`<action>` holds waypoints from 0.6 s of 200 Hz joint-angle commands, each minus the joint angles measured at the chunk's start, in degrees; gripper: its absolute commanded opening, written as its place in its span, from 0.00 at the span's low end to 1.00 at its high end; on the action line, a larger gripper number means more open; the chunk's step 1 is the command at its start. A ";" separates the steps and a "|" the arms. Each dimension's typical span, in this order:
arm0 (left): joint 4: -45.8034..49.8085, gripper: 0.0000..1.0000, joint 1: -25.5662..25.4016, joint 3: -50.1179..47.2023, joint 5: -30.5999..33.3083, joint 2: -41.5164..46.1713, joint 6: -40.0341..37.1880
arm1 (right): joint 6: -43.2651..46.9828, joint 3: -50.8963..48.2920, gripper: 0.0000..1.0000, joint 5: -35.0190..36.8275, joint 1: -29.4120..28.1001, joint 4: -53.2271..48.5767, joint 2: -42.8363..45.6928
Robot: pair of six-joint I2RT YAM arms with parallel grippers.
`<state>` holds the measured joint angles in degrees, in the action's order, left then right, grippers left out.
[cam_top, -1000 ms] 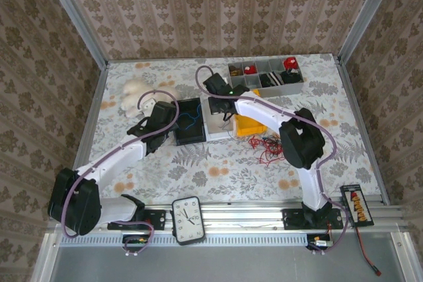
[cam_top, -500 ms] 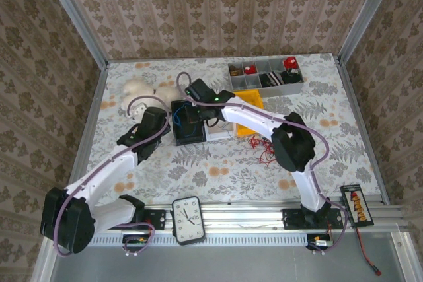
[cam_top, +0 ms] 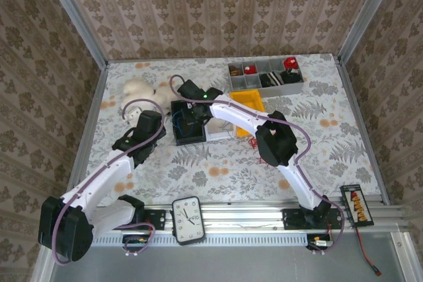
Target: Untangle the cables
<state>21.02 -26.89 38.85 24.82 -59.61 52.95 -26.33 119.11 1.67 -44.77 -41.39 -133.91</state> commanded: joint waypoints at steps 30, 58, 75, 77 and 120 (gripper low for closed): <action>-0.82 0.50 0.36 -0.93 -1.22 0.40 -1.92 | -1.81 -5.05 0.43 5.61 0.26 6.28 7.35; -2.95 0.49 0.39 -1.17 -3.09 -0.89 -2.26 | -2.49 -8.46 0.46 7.26 0.26 9.13 11.23; -4.09 0.49 0.37 -1.09 -4.49 -2.04 -2.69 | -2.65 -11.84 0.49 7.70 0.30 12.06 14.11; -4.26 0.49 0.38 -1.07 -4.75 -2.18 -2.74 | -2.82 -12.33 0.50 7.90 0.30 12.39 14.53; -7.95 0.48 0.35 -0.25 -9.12 -5.56 -4.58 | -3.11 -21.73 0.52 9.69 0.74 16.87 21.28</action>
<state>15.99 -26.89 38.59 19.16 -63.66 50.89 -28.60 101.25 8.71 -44.62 -27.53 -116.64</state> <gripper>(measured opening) 0.485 0.526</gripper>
